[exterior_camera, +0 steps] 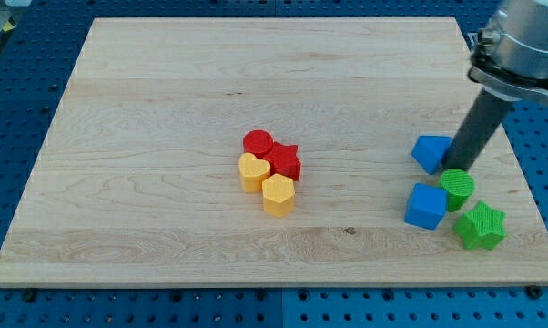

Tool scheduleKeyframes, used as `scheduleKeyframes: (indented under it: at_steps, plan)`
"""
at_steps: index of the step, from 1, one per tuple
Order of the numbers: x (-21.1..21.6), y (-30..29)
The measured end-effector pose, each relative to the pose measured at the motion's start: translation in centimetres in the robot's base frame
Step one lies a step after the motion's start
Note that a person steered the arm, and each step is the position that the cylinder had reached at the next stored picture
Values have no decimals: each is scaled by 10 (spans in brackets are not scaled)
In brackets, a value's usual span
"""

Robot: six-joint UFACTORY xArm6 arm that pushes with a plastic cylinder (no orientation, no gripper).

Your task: Slide the blue triangle to the center

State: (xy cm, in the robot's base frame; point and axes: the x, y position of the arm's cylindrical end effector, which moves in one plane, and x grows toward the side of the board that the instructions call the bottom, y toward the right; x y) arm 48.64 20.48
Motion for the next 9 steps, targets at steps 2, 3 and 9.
scheduleKeyframes:
  at_steps: [2, 3, 9]
  plan:
    - [-43, -66]
    - [-62, -85]
    - [-91, -152]
